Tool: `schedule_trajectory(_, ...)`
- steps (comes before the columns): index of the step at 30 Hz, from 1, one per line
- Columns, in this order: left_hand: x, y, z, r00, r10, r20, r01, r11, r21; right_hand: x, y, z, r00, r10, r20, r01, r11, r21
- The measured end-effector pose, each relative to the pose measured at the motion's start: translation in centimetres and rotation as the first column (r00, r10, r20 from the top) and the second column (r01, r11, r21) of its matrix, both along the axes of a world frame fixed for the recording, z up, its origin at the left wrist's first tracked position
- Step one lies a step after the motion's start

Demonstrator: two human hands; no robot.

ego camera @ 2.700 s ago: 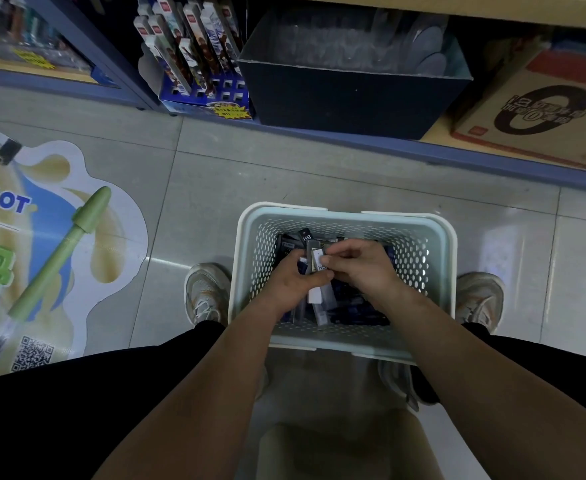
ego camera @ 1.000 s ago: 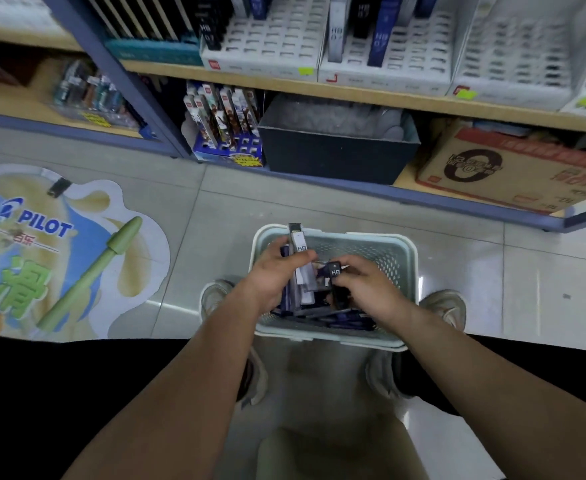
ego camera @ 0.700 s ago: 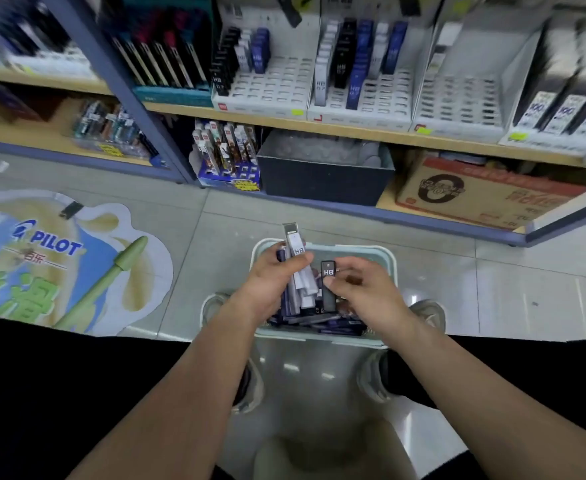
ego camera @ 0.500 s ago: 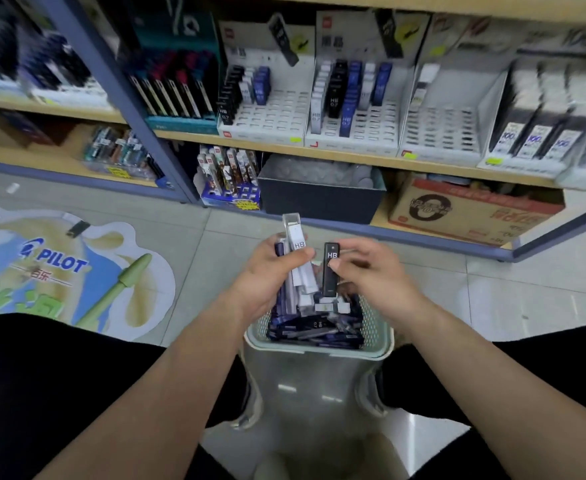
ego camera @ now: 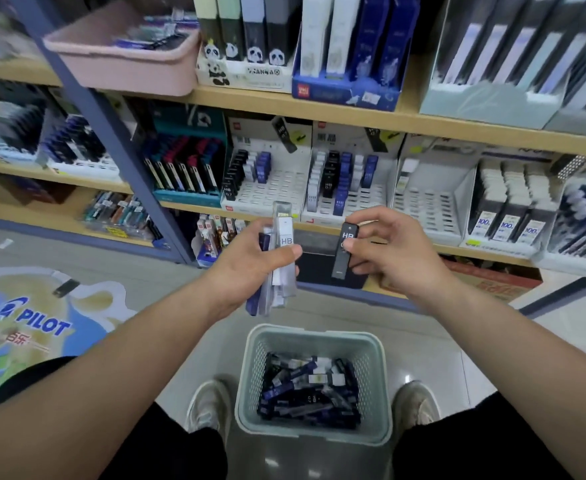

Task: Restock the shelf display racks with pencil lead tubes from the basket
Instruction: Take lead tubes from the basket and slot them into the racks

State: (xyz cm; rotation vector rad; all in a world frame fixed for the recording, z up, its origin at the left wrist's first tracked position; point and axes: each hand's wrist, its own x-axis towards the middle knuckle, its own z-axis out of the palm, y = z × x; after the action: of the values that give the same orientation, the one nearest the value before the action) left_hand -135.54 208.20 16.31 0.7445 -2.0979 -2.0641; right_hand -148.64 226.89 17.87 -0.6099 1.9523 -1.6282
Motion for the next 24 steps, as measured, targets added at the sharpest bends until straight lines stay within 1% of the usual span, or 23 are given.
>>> schedule_trajectory(3, -0.6, -1.5, -0.9, 0.997, 0.075, 0.026, -0.076, 0.996, 0.040, -1.4, -2.3, -0.8, 0.999, -0.030, -0.014, 0.030, 0.999, 0.031)
schedule_trajectory(6, -1.1, -3.1, -1.5, 0.992, 0.123, 0.026, -0.125, 0.990, 0.066, -2.6, -5.8, -1.7, 0.996, -0.031, -0.086, 0.036, 0.998, 0.059)
schedule_trajectory(9, -0.9, -5.1, -1.6, 0.986, 0.161, 0.053, -0.161, 0.987, 0.004, -4.0, -10.2, -2.8, 0.989, -0.033, -0.146, 0.043, 0.997, 0.063)
schedule_trajectory(11, -0.6, -6.5, -1.5, 0.974, 0.215, 0.066, -0.214, 0.976, -0.029, -4.9, -13.5, -3.5, 0.976, -0.018, -0.216, 0.037, 0.996, 0.083)
schedule_trajectory(13, -0.4, -7.7, -1.1, 0.960, 0.274, 0.064, -0.273, 0.962, -0.025, -5.8, -16.9, -4.2, 0.945, 0.006, -0.327, 0.032, 0.993, 0.112)
schedule_trajectory(15, -0.2, -8.7, -0.9, 0.947, 0.317, 0.060, -0.317, 0.948, -0.006, -6.8, -20.1, -4.9, 0.917, -0.003, -0.398, 0.052, 0.992, 0.112)
schedule_trajectory(19, 0.3, -9.8, -0.6, 0.938, 0.340, 0.073, -0.340, 0.940, -0.004, -9.6, -23.9, -5.7, 0.841, -0.045, -0.539, 0.147, 0.978, 0.147)
schedule_trajectory(23, 0.5, -10.5, -0.3, 0.947, 0.312, 0.083, -0.313, 0.950, 0.003, -12.8, -24.8, -5.6, 0.845, -0.045, -0.532, 0.189, 0.957, 0.220)
schedule_trajectory(24, 0.5, -10.8, -0.2, 0.948, 0.305, 0.085, -0.306, 0.952, -0.002, -13.6, -24.9, -5.4, 0.831, -0.034, -0.555, 0.205, 0.947, 0.248)
